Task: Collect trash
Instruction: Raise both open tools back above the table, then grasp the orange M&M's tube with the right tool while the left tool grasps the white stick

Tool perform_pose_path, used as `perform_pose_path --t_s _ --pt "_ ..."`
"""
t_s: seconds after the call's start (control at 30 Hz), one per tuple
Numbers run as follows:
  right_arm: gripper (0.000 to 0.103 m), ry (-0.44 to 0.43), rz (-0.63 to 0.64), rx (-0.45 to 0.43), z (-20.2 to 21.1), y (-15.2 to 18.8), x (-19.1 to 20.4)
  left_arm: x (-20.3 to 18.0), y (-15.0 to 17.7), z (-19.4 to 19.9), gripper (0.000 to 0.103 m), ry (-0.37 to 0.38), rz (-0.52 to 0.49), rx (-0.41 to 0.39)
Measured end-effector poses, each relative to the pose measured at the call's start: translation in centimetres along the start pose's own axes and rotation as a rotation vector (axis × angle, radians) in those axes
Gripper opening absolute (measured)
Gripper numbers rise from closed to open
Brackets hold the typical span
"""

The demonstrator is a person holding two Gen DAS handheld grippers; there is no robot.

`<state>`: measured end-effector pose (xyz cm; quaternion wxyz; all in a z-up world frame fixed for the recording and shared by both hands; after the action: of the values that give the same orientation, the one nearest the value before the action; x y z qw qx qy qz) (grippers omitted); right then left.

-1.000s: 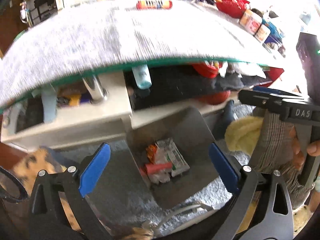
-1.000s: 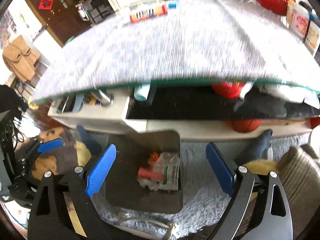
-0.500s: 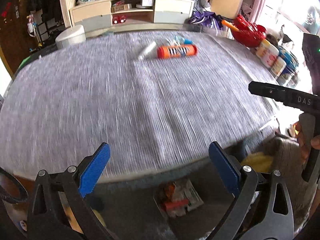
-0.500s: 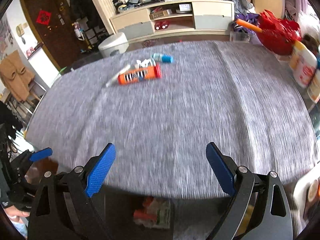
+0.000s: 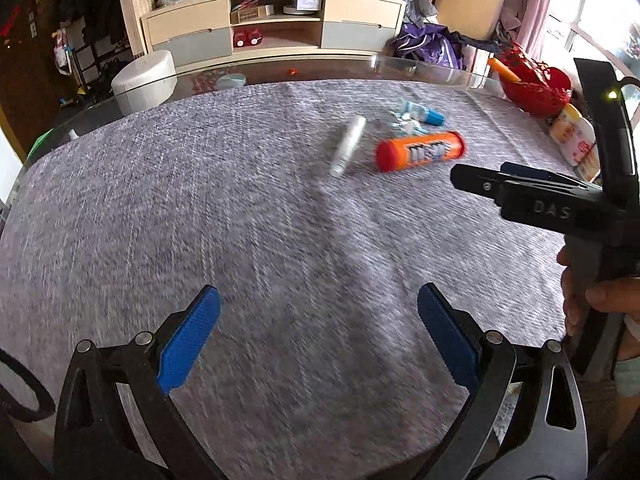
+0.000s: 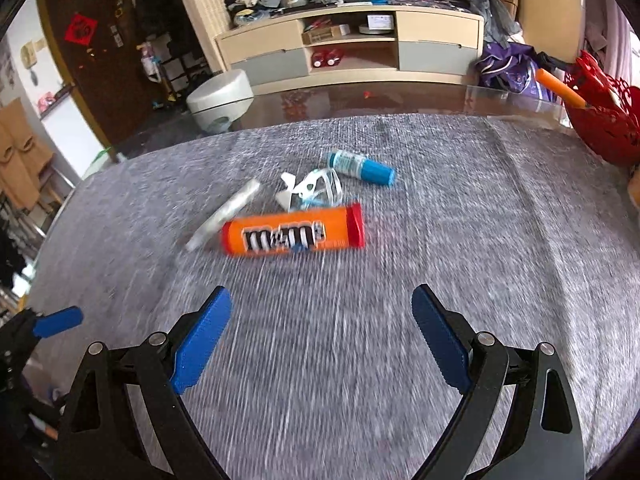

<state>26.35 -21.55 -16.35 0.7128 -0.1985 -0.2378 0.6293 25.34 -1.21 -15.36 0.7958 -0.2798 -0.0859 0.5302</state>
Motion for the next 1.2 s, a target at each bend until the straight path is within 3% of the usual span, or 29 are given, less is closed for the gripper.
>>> perform_pose_path --t_s 0.07,0.13,0.37,0.77,0.8,0.97,1.03,1.17,1.2 --pt "0.092 0.000 -0.010 -0.004 -1.0 -0.5 0.8 0.7 -0.5 -0.4 0.094 -0.001 0.003 0.001" --pt "0.100 0.003 -0.006 0.000 -1.6 -0.8 1.5 1.3 -0.8 -0.8 0.094 0.005 0.007 0.003" --pt "0.100 0.051 0.017 0.018 -3.5 -1.2 2.9 2.0 -1.8 -2.1 0.094 0.026 0.012 0.005" --pt "0.099 0.048 0.029 0.000 -3.9 -2.7 1.6 1.3 -4.3 -4.4 0.092 0.046 -0.025 0.010" --pt "0.099 0.040 0.018 -0.008 -3.4 -2.8 0.9 1.2 -4.7 -4.6 0.089 0.045 -0.033 0.004" --pt "0.098 0.033 -0.024 -0.041 -1.6 -3.0 -1.3 -0.1 -6.8 -6.3 0.058 0.065 -0.073 -0.022" --pt "0.098 0.027 -0.043 -0.042 -1.4 -3.1 -2.0 -0.9 -7.6 -7.1 0.054 0.079 -0.095 -0.031" --pt "0.098 0.022 -0.050 -0.037 -1.1 -2.8 -2.8 -2.5 -8.6 -8.5 0.026 0.117 -0.139 -0.029" --pt "0.098 0.022 -0.045 -0.033 -1.1 -2.7 -2.9 -2.9 -8.8 -9.0 0.024 0.116 -0.149 -0.024"
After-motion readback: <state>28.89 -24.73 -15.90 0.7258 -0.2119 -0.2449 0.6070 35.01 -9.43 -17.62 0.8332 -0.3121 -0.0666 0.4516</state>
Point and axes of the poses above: each gripper's, at about its wrist camera, not at the fingertips, and z roughly against the way its jaws point, x to its left, y to its underside, the point moved 2 cm from there along -z, roughly the way its jaws point, and after that the axes turned 6 degrees about y, right-handed, at the moved point
